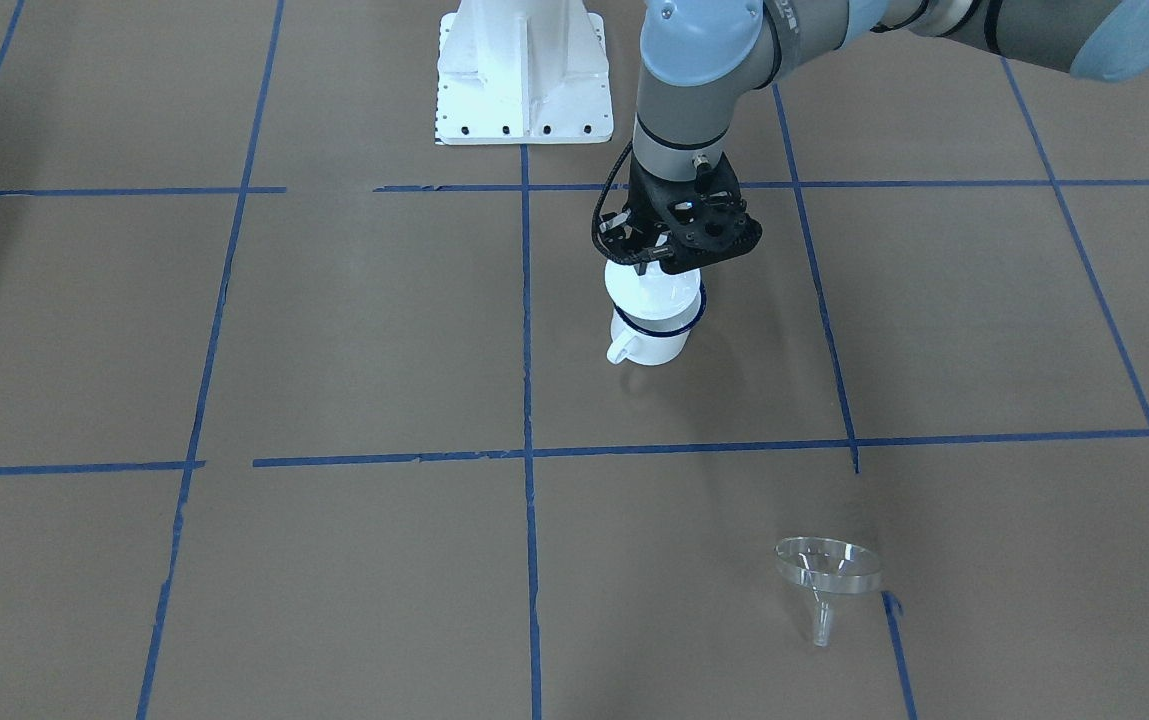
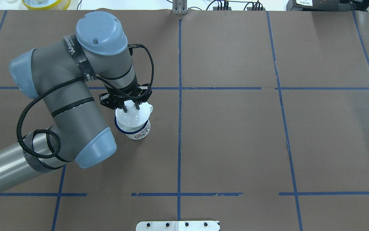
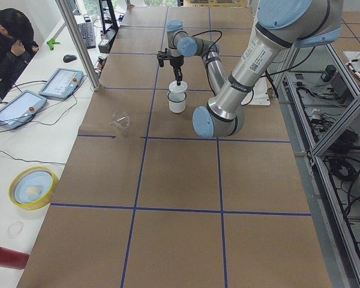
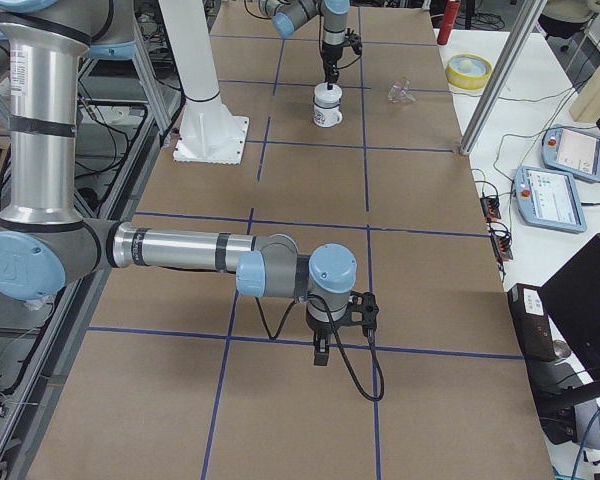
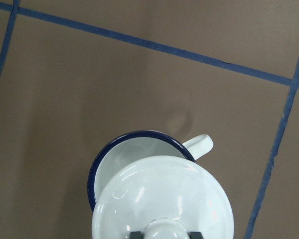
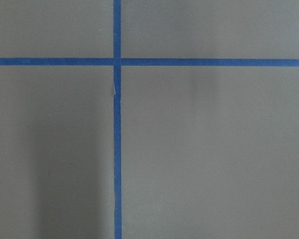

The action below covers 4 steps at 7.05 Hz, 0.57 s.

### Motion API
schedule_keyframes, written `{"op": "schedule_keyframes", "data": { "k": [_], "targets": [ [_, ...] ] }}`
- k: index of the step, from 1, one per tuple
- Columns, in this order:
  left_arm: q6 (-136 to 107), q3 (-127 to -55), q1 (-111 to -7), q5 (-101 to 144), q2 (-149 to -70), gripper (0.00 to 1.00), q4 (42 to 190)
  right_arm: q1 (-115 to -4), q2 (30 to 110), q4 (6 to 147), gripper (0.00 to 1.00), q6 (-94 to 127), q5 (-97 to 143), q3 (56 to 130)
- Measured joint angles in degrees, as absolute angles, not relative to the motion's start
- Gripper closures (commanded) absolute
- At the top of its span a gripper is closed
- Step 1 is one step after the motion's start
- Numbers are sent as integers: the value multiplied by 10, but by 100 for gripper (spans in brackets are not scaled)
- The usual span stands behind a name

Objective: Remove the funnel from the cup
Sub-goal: 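Lift the white lid and carry it over the white mug, then lower the lid onto the mug opening with the left gripper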

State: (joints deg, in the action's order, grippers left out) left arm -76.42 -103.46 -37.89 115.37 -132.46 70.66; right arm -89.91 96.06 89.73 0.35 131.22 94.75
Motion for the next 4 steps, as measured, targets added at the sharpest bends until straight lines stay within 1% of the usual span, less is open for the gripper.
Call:
{"op": "schedule_keyframes", "data": {
  "k": [2, 4],
  "targets": [
    [-762, -1019, -381, 1153, -1311, 100, 734, -899, 961, 897, 0, 4, 1312, 947],
    [-761, -1026, -381, 1153, -1296, 100, 745, -899, 961, 897, 0, 4, 1312, 947]
  ]
}}
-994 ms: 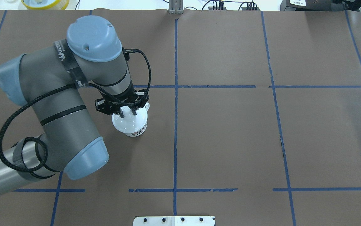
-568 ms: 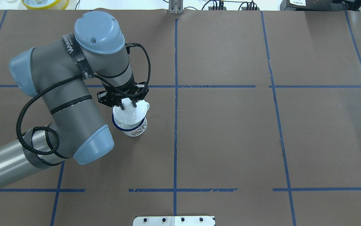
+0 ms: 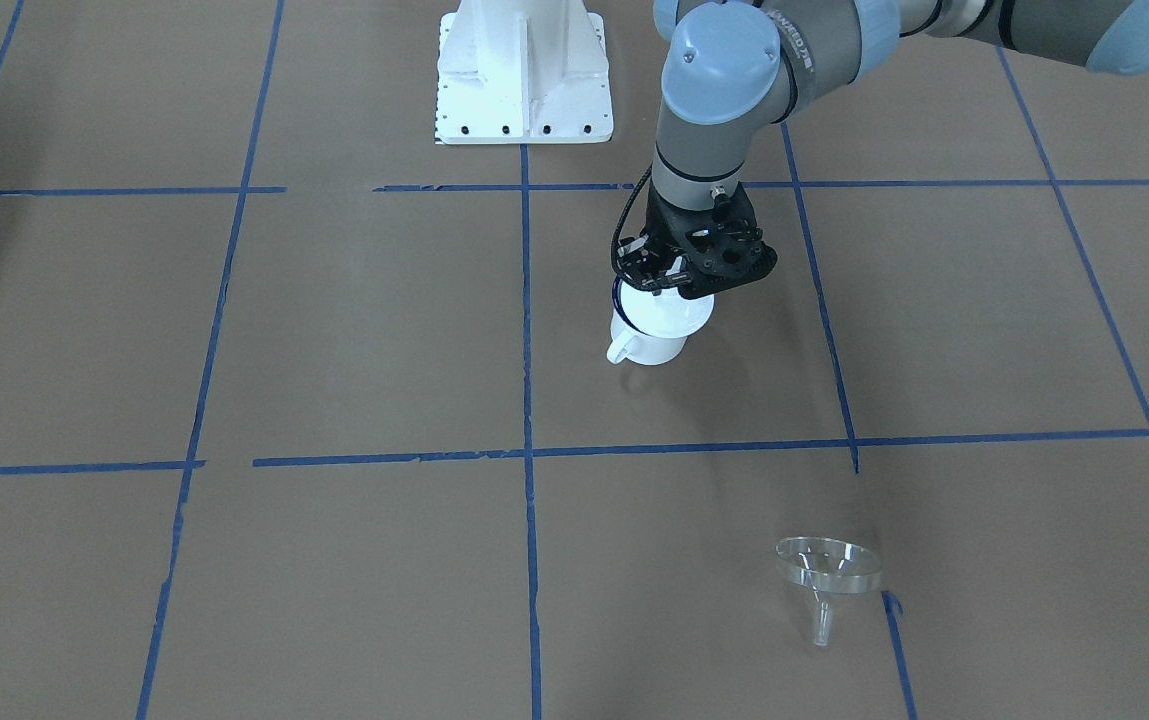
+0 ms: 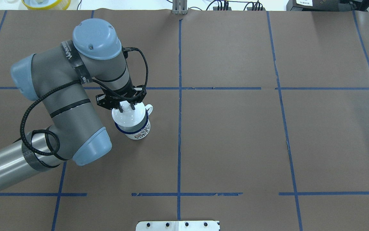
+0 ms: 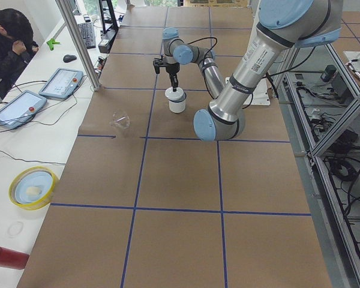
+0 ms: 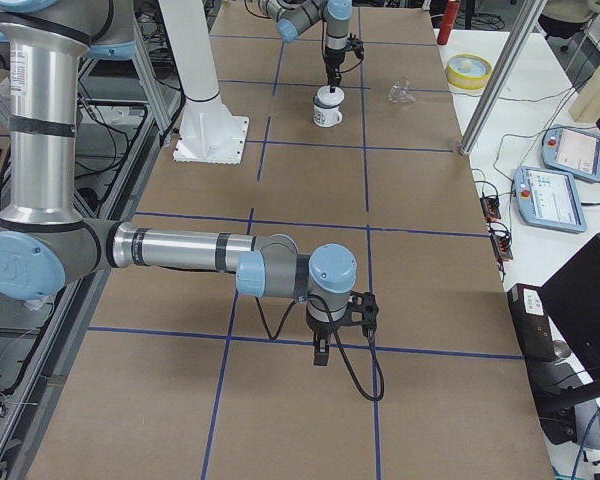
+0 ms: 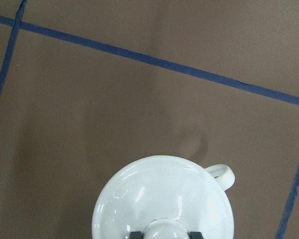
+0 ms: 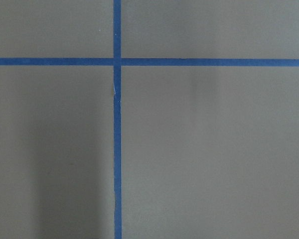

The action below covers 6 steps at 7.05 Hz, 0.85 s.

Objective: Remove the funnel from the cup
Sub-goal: 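Lower the lid onto the mug opening with the left gripper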

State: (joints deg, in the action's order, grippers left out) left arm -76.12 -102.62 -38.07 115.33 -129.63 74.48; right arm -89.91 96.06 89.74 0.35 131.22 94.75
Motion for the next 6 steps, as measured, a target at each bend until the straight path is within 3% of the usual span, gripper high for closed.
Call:
{"op": "schedule_keyframes", "data": {
  "k": [6],
  "targets": [
    [-762, -1039, -376, 1156, -1287, 100, 747, -899, 961, 897, 0, 4, 1312, 947]
  ]
}}
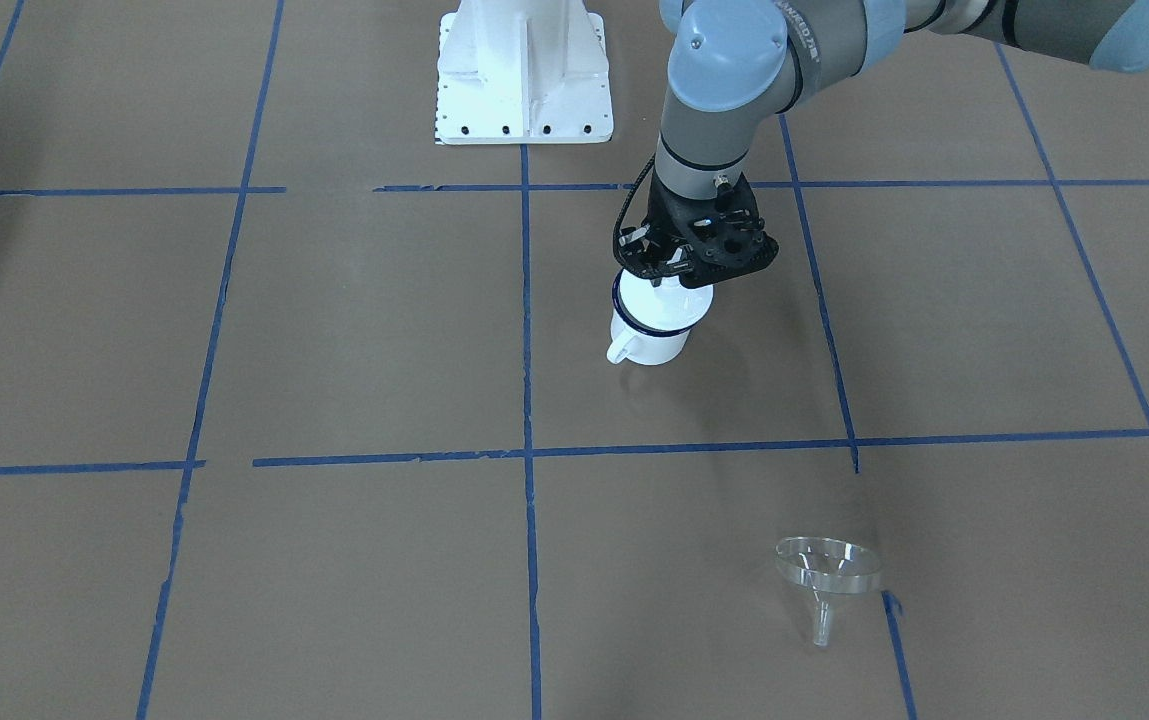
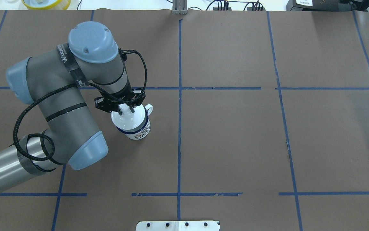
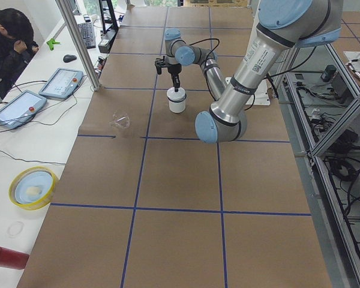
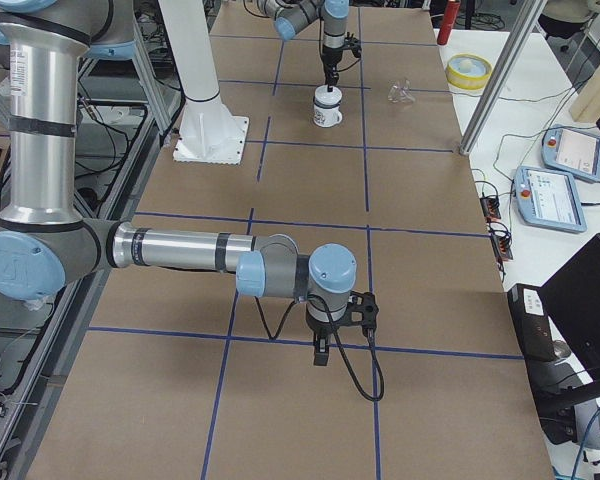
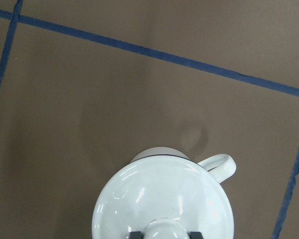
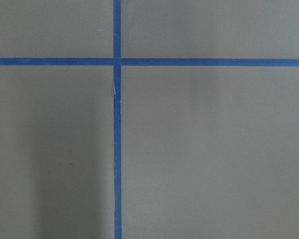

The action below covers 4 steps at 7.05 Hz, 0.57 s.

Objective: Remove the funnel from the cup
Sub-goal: 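Lower the lid onto the mug opening with the left gripper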

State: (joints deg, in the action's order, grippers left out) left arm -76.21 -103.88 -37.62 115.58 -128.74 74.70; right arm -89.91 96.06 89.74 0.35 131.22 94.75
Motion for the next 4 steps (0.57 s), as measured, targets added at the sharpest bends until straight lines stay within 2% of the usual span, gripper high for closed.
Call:
{"op": "schedule_keyframes", "data": {
  "k": [4],
  "targets": [
    [-763, -1037, -375, 1156, -1288, 100, 752, -899, 961, 897, 0, 3, 1312, 947]
  ]
}}
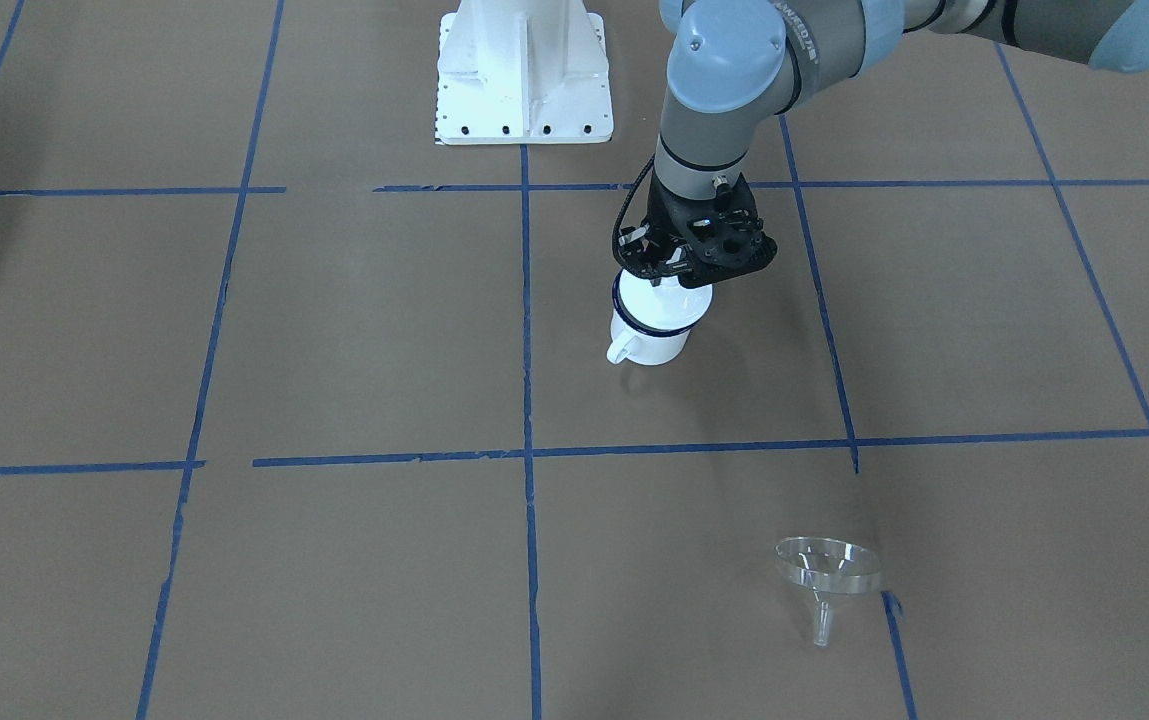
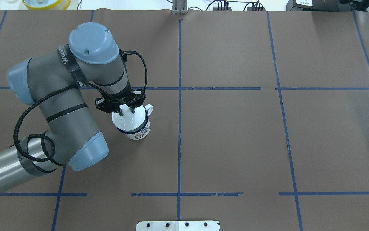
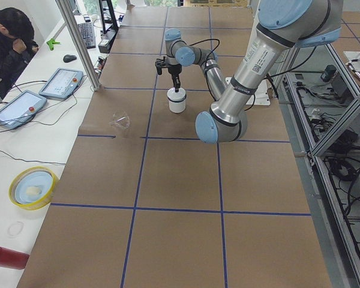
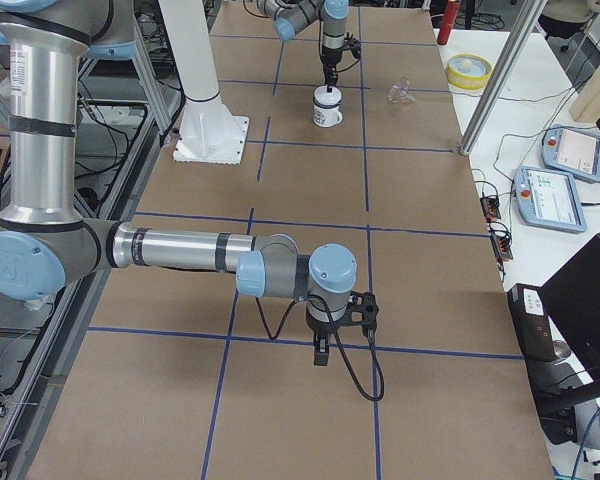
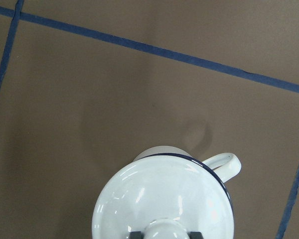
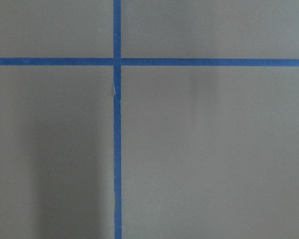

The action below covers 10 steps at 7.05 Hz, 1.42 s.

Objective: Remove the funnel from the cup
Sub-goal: 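Lower the lid onto the mug opening with the left gripper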

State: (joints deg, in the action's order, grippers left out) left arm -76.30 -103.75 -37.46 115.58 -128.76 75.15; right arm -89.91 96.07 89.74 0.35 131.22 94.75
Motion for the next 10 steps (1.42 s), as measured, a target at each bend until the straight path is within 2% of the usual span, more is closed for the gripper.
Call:
{"op": "schedule_keyframes", "data": {
  "k": [7, 8, 9, 10],
  "targets": [
    [-766, -1038, -370, 1156, -1271, 100, 774, -899, 961, 897, 0, 4, 1312, 947],
    [-766, -1038, -370, 1156, -1268, 92, 777, -899, 961, 897, 0, 4, 1312, 947],
    [-766, -1039, -370, 1156, -1268, 1, 778, -899, 961, 897, 0, 4, 1312, 947],
    [-767, -1041, -370, 1156, -1268, 0, 779, -899, 961, 897, 0, 4, 1312, 947]
  ]
}}
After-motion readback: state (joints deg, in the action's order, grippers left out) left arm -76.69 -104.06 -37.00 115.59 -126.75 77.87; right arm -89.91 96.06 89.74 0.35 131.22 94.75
